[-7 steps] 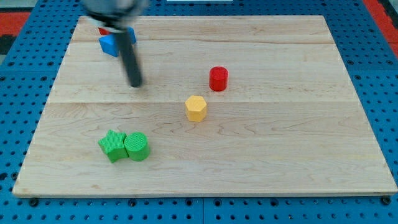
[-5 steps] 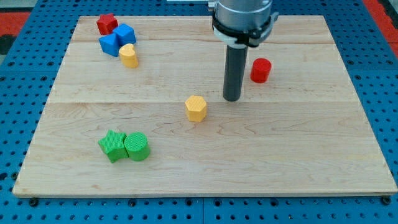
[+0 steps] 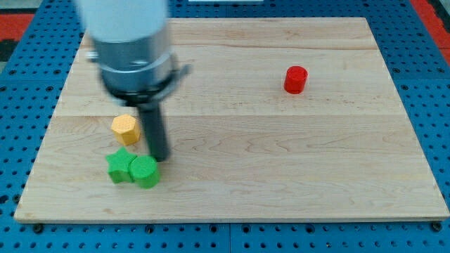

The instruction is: Slide the yellow hexagon diagonally bottom left to the yellow heart

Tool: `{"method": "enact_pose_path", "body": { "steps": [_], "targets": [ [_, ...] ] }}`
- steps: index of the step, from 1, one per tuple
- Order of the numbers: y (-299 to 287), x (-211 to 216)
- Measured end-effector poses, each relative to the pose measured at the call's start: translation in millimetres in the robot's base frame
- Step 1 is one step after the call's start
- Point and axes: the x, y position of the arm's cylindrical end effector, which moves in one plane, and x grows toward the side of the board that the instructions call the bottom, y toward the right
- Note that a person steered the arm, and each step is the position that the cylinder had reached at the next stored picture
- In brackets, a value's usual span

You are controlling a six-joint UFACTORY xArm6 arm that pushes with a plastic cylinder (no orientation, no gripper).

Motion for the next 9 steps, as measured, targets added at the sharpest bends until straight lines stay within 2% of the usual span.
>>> {"method": "enact_pose_path", "body": {
  "steps": [1,2,3,4,5,6,7,8,9],
  "targets": [
    [-59.3,-28.0],
    [-90.0,-60.6],
    [-65.0,-57.2],
    [-75.2,-21.9],
    [-4.3,-23.6],
    [-27.1,-92.7],
    [-76.3,-147.0],
    [-40.0,-123.5],
    [-48.9,-106.3]
  ]
}}
